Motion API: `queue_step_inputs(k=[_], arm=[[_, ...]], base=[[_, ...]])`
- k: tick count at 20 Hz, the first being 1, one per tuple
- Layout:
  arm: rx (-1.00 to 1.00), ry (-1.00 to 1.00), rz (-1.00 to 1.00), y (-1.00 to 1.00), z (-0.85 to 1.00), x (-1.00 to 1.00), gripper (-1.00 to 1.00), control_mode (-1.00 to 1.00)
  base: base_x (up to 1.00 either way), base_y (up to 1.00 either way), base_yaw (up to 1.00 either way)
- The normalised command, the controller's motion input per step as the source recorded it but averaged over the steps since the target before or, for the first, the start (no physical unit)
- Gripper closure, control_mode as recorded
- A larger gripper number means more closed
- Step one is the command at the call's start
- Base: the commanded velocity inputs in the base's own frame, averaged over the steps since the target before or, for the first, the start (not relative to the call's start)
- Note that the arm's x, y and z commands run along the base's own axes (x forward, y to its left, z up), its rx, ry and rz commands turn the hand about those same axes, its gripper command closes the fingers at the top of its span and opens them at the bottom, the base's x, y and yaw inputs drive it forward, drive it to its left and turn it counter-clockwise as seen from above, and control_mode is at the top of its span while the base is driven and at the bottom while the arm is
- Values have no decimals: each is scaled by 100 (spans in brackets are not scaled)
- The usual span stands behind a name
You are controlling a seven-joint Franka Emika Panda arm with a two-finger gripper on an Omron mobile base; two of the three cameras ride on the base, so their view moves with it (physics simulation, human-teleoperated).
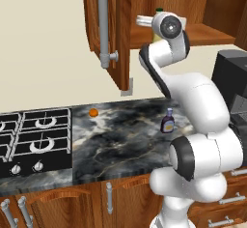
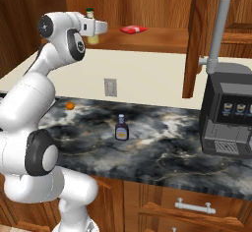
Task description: Pick the condiment bottle and mustard from the counter and place them in the cabinet.
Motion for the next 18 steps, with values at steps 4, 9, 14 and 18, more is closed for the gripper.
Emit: queue_step_inputs(k=[4, 9, 14, 18], arm=[[-2, 0, 0, 0, -23, 22, 100, -100], [1, -1, 0, 0, 3, 36, 100, -100], [0, -1, 0, 0, -11, 41, 100, -100], [0, -1, 0, 0, -28, 39, 100, -100]], base=[[0, 0, 0], [0, 0, 0], [0, 0, 0], [0, 0, 0]])
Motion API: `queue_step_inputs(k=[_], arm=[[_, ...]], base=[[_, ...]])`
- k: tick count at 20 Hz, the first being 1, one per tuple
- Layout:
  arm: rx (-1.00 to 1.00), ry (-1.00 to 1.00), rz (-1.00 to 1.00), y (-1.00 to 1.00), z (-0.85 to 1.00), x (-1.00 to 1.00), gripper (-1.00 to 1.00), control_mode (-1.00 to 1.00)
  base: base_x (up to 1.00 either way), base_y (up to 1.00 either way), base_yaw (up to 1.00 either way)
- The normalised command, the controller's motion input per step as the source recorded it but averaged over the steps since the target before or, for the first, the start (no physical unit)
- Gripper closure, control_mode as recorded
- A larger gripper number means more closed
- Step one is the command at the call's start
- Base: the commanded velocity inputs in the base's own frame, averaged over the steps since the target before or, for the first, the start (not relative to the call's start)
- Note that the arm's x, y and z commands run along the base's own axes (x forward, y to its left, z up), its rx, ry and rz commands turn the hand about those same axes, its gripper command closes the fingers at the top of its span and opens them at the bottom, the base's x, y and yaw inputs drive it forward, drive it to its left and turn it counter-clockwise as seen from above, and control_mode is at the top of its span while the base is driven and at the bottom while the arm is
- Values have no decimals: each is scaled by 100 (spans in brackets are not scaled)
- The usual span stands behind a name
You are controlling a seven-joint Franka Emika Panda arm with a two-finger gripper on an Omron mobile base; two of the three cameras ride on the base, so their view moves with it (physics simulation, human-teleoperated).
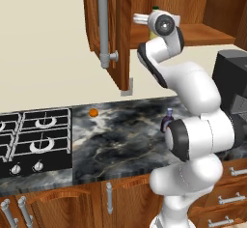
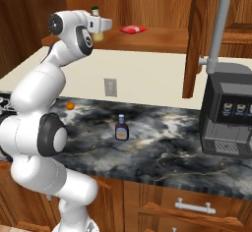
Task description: Pick the condiment bottle and mustard from the counter and place them in the cabinet.
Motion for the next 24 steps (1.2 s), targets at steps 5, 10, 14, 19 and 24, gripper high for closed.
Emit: queue_step_inputs(k=[5, 10, 14, 19, 24], arm=[[1, -4, 0, 0, -21, 39, 100, -100], [3, -1, 0, -2, -27, 40, 100, -100], [12, 0, 1, -18, -34, 21, 100, -100], [3, 0, 0, -2, -10, 0, -100, -100], [0, 0, 0, 0, -1, 0, -100, -100]], base=[[0, 0, 0], [0, 0, 0], [0, 0, 0], [0, 0, 0], [0, 0, 0]])
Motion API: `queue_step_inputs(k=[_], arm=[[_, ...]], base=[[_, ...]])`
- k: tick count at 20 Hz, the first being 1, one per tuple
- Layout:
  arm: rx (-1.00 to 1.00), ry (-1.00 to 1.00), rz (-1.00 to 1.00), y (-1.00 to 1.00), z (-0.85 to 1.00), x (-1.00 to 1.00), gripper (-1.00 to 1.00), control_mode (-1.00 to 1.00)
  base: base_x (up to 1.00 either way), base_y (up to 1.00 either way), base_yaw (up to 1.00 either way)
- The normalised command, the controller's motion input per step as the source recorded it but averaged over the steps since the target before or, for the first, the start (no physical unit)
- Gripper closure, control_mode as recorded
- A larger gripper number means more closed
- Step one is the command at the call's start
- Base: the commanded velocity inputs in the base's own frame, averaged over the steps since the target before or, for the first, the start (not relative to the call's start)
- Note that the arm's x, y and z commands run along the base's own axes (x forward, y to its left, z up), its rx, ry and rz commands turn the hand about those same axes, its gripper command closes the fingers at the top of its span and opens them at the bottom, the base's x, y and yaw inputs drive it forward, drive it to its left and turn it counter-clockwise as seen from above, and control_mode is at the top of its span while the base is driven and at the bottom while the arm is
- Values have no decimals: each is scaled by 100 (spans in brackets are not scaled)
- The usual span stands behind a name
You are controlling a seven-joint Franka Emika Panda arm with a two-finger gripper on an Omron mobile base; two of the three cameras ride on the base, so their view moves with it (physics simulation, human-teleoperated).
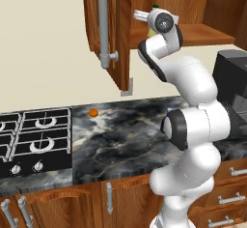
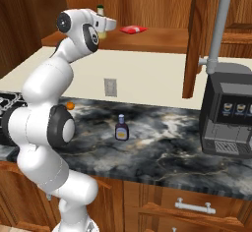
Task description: Pick the condiment bottle and mustard from the counter and place them in the cabinet.
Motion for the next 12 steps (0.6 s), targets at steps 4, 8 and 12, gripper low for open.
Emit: queue_step_inputs(k=[4, 8, 12], arm=[[0, 3, 0, 1, -7, 0, -100, -100], [0, 1, 0, 1, -1, -7, -100, -100], [0, 0, 0, 3, 0, -36, -100, -100]], base=[[0, 0, 0], [0, 0, 0], [0, 0, 0]])
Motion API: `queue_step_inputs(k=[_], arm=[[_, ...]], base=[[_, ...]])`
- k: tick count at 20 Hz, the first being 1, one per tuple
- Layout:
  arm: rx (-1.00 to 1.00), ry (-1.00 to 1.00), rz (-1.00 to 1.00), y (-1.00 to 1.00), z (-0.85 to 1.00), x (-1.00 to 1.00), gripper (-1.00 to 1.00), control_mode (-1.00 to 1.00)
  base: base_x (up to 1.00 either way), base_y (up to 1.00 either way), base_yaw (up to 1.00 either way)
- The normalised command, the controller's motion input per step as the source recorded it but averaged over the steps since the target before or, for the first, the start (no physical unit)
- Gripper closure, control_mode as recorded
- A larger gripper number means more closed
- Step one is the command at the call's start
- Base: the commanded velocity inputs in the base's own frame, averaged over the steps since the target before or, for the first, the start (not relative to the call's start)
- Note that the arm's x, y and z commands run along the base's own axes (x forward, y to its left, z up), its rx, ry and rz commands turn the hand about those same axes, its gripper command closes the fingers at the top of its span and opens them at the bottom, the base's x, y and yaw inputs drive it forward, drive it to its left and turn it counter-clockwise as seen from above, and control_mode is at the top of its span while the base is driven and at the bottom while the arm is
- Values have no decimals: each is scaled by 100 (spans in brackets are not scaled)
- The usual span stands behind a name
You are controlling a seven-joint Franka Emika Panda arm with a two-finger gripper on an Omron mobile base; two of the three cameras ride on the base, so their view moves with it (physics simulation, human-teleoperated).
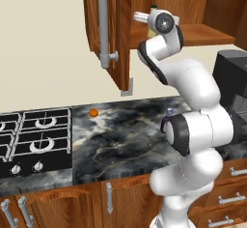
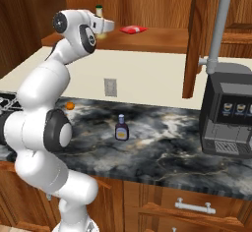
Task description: Pick the condiment bottle and mustard from the counter and place them in the cabinet.
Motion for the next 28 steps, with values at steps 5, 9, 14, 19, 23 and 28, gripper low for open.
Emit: queue_step_inputs(k=[5, 9, 14, 19, 23, 28], arm=[[-2, 0, 2, 0, -8, -78, -100, -100], [-6, 0, 1, -7, -25, -93, -100, -100], [-10, 1, 1, -18, -43, -97, -100, -100], [-15, 5, 2, -22, -60, -91, -100, -100], [-18, 17, 3, -24, -61, -65, -100, -100], [-22, 28, 5, -25, -76, -36, -100, -100]], base=[[0, 0, 0], [0, 0, 0], [0, 0, 0], [0, 0, 0], [0, 0, 0], [0, 0, 0]])
